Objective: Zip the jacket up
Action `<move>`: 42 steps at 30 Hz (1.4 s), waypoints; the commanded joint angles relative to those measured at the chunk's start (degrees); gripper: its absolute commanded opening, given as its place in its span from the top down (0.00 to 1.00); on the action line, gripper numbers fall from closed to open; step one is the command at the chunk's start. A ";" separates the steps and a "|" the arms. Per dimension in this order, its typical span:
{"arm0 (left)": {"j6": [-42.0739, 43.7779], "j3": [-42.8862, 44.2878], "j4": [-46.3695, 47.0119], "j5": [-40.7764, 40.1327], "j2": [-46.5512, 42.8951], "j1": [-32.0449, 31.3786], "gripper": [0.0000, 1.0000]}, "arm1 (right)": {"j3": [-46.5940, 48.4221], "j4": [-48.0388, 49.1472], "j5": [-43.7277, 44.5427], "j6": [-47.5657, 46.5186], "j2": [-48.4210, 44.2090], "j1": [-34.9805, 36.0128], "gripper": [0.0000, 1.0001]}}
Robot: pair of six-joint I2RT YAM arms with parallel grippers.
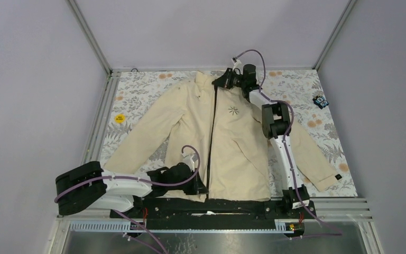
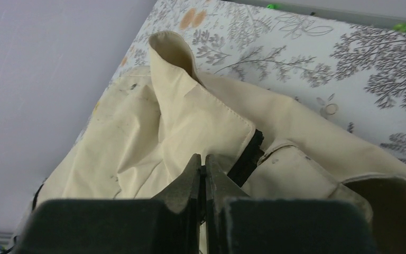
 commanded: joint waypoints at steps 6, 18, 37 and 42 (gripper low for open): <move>8.87 10.02 -19.97 15.52 -6.19 -3.00 0.53 | -37.28 24.19 0.39 -5.81 -29.86 -3.38 1.00; 22.58 36.07 -32.82 8.01 -11.36 20.14 0.01 | -49.73 32.26 -3.76 -4.22 -33.30 -3.11 1.00; 37.57 92.12 -25.05 25.80 51.54 46.35 0.01 | -60.64 56.09 -12.62 6.32 -34.07 -2.71 1.00; 39.92 101.42 -30.90 23.83 58.80 46.22 0.01 | -61.27 62.52 -14.87 10.67 -33.62 -2.67 1.00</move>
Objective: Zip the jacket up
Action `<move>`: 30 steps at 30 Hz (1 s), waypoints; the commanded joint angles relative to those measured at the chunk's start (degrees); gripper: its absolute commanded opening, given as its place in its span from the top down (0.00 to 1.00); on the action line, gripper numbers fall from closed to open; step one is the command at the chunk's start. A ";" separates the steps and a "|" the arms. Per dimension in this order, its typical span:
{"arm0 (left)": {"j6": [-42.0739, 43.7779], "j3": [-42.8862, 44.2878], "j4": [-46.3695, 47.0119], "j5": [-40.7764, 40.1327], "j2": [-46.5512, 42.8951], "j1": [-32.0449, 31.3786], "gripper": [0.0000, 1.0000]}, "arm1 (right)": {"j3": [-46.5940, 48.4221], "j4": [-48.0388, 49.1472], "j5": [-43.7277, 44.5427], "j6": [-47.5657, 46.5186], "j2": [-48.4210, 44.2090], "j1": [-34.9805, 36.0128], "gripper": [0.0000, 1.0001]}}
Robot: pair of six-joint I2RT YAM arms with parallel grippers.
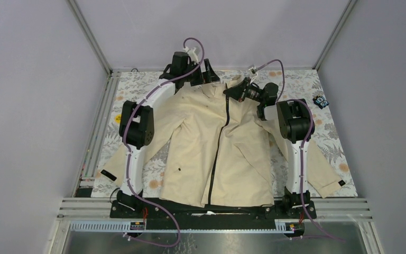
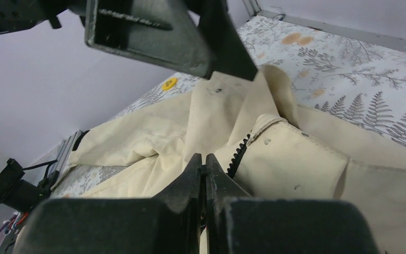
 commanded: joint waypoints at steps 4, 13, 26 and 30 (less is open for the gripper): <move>11.13 3.79 3.13 8.41 3.77 -0.84 0.01 | -0.57 9.73 -5.11 3.42 -1.68 0.61 1.00; 13.97 17.38 -5.05 23.05 15.00 -0.62 0.01 | -1.62 8.96 -5.24 2.09 -2.99 0.70 1.00; 15.91 7.36 -0.35 35.55 10.70 -0.22 0.56 | -1.93 6.55 -4.45 -0.08 -4.36 0.70 1.00; 12.52 4.01 4.76 29.96 8.30 0.14 0.98 | -2.43 6.67 -4.35 -0.18 -4.60 0.70 1.00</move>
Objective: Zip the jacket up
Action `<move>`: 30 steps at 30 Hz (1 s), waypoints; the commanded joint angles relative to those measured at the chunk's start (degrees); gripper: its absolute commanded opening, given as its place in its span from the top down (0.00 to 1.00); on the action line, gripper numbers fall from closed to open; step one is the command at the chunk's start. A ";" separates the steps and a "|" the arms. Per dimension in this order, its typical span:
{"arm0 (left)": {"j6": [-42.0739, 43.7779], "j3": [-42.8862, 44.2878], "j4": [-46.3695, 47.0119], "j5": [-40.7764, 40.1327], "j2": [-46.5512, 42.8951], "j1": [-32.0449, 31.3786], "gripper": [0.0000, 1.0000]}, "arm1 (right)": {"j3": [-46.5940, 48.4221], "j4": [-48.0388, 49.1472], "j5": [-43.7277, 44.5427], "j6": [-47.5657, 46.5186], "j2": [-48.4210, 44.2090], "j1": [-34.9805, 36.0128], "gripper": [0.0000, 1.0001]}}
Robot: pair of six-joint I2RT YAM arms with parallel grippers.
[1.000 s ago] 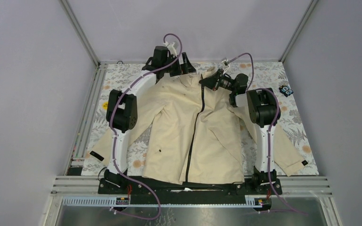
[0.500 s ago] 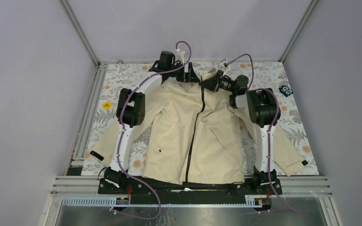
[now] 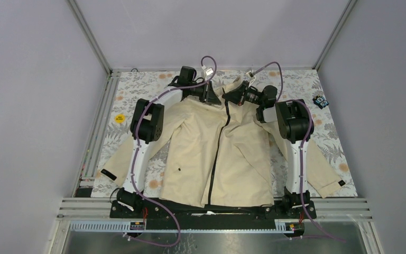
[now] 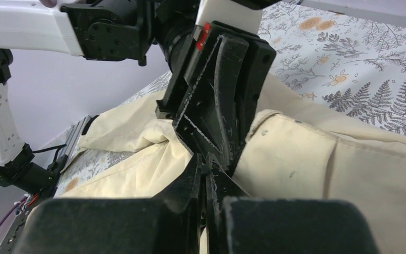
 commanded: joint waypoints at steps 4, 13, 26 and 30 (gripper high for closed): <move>-9.34 -6.97 17.62 -6.87 -9.80 1.88 1.00 | -1.65 2.43 -1.07 -2.03 -5.35 0.43 1.00; -17.53 -9.34 23.11 -12.87 -12.98 4.38 1.00 | -8.42 -24.09 2.72 -26.91 -12.22 3.46 1.00; -18.47 -1.85 18.31 -14.41 -8.07 4.39 1.00 | -24.05 -16.55 6.66 -19.64 -18.13 8.30 1.00; -17.38 0.62 15.22 -16.14 -7.98 4.39 1.00 | -27.78 -14.72 12.19 -16.99 -17.65 10.63 1.00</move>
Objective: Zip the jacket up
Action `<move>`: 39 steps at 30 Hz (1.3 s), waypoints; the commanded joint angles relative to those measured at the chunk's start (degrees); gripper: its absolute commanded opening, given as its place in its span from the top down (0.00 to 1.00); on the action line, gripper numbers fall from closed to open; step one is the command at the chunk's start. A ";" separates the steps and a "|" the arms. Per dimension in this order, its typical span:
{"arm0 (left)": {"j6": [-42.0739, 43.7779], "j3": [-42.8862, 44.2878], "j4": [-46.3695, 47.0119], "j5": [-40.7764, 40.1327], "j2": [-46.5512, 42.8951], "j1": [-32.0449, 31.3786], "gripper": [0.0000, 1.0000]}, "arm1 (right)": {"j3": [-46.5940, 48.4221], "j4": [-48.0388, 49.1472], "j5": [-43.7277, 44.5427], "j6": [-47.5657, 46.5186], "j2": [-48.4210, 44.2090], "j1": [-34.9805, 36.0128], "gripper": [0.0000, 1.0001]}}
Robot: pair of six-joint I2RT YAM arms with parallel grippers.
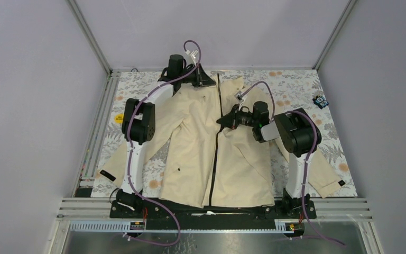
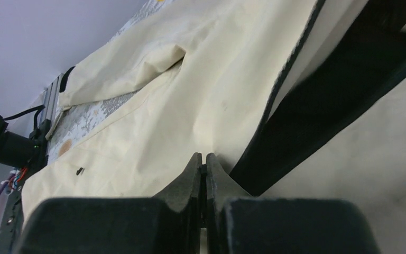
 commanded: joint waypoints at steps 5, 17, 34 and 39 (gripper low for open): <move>5.73 8.22 -14.92 -15.15 -5.34 0.96 0.49 | -3.54 5.67 8.85 8.10 -1.16 3.46 1.00; 3.10 -37.78 -20.70 -35.70 -47.26 -9.27 0.02 | 5.97 -17.59 16.13 8.32 -4.84 3.73 1.00; -5.03 -58.18 -14.60 -54.97 -41.26 -38.95 0.62 | 3.13 -20.55 12.58 12.06 -8.80 4.43 1.00; -8.73 -61.86 -14.06 -55.48 -43.77 -41.51 1.00 | 9.19 -23.77 21.96 7.53 -6.76 3.76 1.00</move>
